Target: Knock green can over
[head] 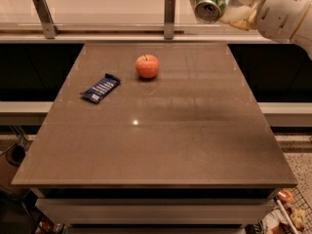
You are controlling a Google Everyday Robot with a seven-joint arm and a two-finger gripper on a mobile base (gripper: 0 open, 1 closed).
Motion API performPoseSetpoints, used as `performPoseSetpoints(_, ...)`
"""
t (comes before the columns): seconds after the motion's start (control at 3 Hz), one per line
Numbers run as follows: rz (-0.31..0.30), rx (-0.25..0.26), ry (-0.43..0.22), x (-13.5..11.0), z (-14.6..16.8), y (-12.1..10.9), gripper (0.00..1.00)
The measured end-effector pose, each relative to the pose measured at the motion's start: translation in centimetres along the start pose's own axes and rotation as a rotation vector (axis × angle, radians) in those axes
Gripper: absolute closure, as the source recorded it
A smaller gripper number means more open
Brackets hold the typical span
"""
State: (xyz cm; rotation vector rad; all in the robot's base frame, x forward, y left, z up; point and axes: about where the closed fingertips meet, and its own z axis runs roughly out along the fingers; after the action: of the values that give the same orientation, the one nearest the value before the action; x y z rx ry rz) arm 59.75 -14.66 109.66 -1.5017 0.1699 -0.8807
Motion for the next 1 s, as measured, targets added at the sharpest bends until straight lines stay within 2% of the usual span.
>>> performPoseSetpoints(0.33, -0.204, -0.007, -0.016, 0.4, -0.6, 0.7, 1.0)
performPoseSetpoints(1.0, -0.517, -0.003, -0.051, 1.1, -2.2, 0.0, 1.0)
